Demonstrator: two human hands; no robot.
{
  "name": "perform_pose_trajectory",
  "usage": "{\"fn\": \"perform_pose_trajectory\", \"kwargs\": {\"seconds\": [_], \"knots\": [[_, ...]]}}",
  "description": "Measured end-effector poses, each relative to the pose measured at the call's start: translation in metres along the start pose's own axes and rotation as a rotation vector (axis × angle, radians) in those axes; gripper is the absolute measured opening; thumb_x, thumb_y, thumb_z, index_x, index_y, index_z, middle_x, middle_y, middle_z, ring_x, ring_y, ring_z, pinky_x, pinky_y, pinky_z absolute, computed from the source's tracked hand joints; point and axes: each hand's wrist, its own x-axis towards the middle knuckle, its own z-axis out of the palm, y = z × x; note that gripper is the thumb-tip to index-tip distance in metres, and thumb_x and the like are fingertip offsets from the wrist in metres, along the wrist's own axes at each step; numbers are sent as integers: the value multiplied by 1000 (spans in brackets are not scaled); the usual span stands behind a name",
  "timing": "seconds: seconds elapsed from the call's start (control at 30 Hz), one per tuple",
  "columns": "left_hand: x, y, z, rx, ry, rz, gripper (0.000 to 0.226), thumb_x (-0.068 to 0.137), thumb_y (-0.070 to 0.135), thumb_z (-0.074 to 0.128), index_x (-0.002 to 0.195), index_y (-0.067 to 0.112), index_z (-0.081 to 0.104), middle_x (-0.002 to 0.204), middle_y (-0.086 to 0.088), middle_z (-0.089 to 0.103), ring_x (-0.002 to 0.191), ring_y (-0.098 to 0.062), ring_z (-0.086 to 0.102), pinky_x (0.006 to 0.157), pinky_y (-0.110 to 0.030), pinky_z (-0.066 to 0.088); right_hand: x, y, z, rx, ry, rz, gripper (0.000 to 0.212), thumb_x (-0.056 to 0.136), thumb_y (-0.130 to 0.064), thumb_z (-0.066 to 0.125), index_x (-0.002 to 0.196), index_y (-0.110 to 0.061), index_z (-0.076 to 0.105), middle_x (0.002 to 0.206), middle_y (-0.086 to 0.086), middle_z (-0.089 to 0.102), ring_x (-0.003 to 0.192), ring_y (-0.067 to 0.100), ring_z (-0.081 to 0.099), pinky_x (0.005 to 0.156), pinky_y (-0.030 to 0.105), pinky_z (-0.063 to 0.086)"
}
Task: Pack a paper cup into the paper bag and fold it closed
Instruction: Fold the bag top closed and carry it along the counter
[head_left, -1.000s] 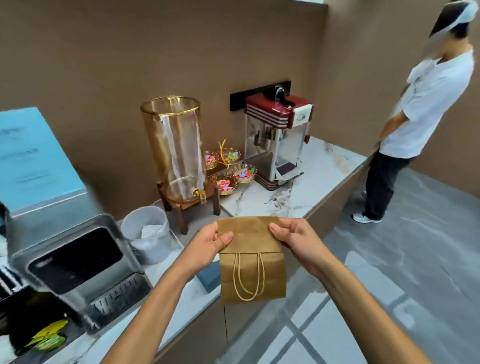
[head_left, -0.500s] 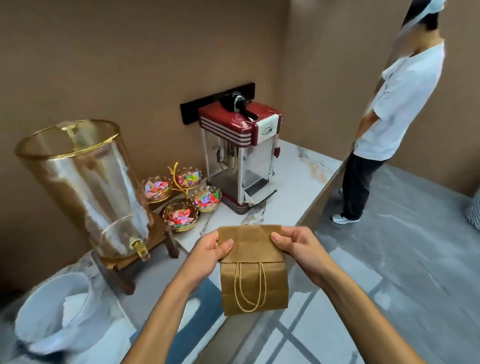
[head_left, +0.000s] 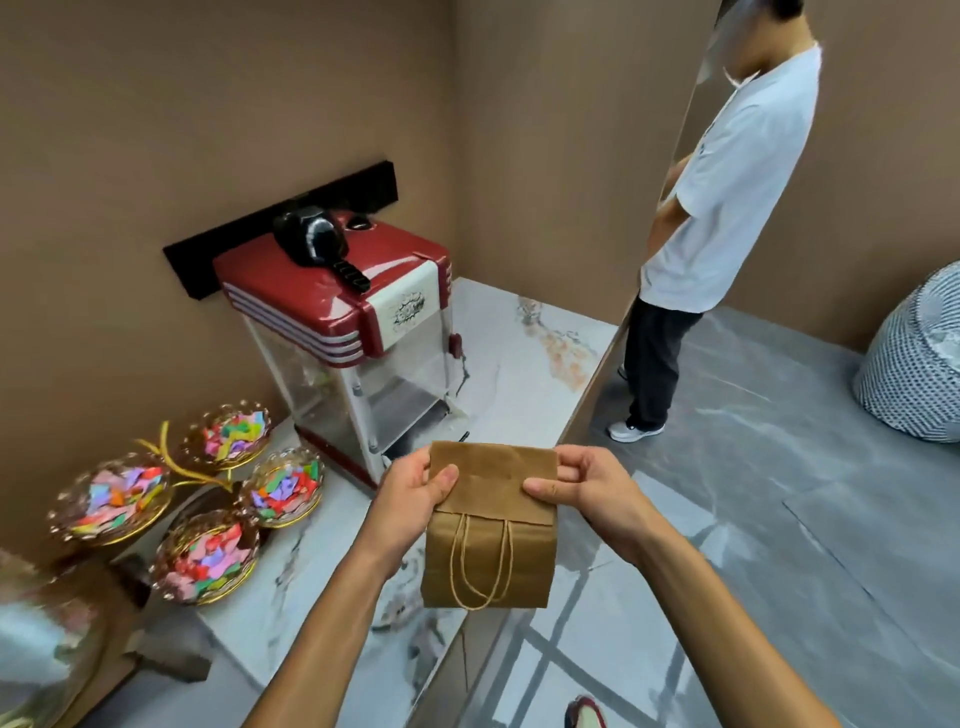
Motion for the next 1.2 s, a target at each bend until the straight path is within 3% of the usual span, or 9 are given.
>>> {"fn": "perform_pose_trajectory", "kwargs": {"seconds": [0.13, 0.27, 0.4, 0.57, 0.63, 0.7, 0.87, 1.03, 1.2], "knots": [[63, 5, 42, -10, 23, 14, 22, 101, 2, 55, 105, 16, 71, 95, -2, 82, 89, -17, 79, 72, -22, 61, 56, -5, -66, -31, -84, -2, 35, 73, -23, 84, 100, -2, 76, 96, 21, 78, 90, 27, 75, 85, 36, 59], [125, 10, 89, -3, 96, 4, 19, 101, 7, 56, 108, 17, 71, 100, -3, 82, 96, -21, 78, 79, -30, 62, 113, -19, -135, -48, -110, -18, 23, 78, -14, 82, 94, 1, 76, 92, 21, 78, 86, 28, 74, 85, 37, 59], [174, 23, 124, 18, 153, -17, 17, 101, 11, 57, 104, 21, 70, 97, 8, 82, 94, -12, 78, 72, -18, 60, 162, -37, -188, -70, -187, -20, 5, 83, -9, 78, 87, -8, 79, 82, 12, 79, 81, 21, 74, 81, 31, 59], [230, 38, 142, 20, 195, -30, 15, 102, 15, 56, 111, 18, 68, 97, 7, 82, 94, -10, 77, 76, -19, 60, 223, -52, -227, -76, -283, -21, 15, 85, -9, 76, 74, -19, 80, 66, -5, 76, 69, 7, 73, 73, 16, 55], [260, 39, 146, 8, 208, -36, 16, 102, 13, 56, 110, 18, 68, 96, 8, 81, 92, -8, 77, 74, -17, 59, 256, -53, -241, -85, -298, -17, 5, 81, -15, 80, 85, -13, 81, 80, 8, 80, 78, 14, 75, 77, 18, 56], [290, 39, 146, 1, 228, -43, 16, 102, 13, 56, 108, 19, 69, 95, 10, 81, 93, -8, 77, 74, -15, 58, 291, -54, -251, -92, -293, -14, 24, 77, -18, 82, 96, -4, 78, 93, 18, 79, 86, 21, 75, 82, 23, 56], [370, 26, 136, -34, 278, -81, 15, 101, 11, 58, 106, 18, 70, 96, 8, 82, 96, -12, 77, 80, -20, 58, 376, -55, -265, -133, -327, 28, 14, 83, -12, 78, 94, -3, 78, 83, 9, 80, 81, 19, 76, 76, 22, 57], [429, 11, 127, -20, 338, -137, 13, 101, 15, 59, 103, 22, 70, 98, 9, 82, 99, -13, 76, 85, -26, 57, 446, -60, -272, -176, -381, 66, 10, 85, -11, 76, 93, -7, 80, 88, 12, 80, 86, 23, 76, 76, 26, 59], [463, 11, 121, 29, 460, -194, 13, 99, 17, 62, 94, 28, 68, 85, 24, 78, 83, 5, 74, 65, -7, 53, 497, -60, -268, -208, -427, 109, 6, 85, -7, 75, 90, -7, 79, 83, 7, 79, 83, 21, 76, 77, 28, 58]]}}
